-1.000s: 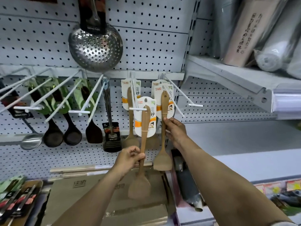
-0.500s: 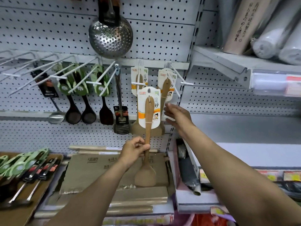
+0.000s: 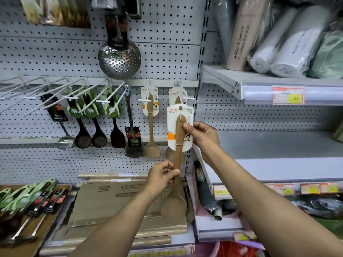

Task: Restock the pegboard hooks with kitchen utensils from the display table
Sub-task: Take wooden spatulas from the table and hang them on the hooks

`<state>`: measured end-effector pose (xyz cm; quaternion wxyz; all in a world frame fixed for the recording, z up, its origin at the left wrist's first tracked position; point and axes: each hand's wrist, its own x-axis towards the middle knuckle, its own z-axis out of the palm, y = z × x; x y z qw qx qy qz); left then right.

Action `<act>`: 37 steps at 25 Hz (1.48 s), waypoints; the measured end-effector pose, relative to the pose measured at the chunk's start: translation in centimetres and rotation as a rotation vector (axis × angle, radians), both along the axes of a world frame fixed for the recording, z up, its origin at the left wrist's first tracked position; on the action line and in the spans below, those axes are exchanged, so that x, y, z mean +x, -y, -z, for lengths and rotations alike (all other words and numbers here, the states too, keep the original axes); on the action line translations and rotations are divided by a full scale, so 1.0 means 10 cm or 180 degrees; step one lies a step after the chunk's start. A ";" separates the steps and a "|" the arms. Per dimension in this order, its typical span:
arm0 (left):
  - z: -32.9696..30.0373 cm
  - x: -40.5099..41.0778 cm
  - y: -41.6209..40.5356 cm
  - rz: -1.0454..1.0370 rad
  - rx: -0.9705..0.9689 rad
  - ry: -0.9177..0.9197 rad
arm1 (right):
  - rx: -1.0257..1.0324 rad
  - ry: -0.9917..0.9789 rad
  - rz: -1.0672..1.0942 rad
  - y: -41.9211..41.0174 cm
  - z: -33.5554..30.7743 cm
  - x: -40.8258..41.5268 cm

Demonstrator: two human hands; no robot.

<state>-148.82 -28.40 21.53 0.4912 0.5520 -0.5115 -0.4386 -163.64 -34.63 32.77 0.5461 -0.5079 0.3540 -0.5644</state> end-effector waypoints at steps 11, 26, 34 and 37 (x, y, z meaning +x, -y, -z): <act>0.12 -0.10 0.27 0.0057 0.0149 0.0043 | 0.0186 -0.0059 0.0144 0.29 0.11 -0.05; 0.04 0.03 1.65 -0.0318 0.0163 0.0530 | 0.0196 -0.0598 0.0362 1.51 -0.01 0.26; 0.13 0.14 2.00 -0.0256 0.0253 0.0569 | 0.0308 -0.0558 0.0165 1.77 0.13 0.29; 0.16 0.16 2.03 -0.0267 0.0300 0.0650 | 0.0401 -0.0611 0.0113 1.77 0.14 0.29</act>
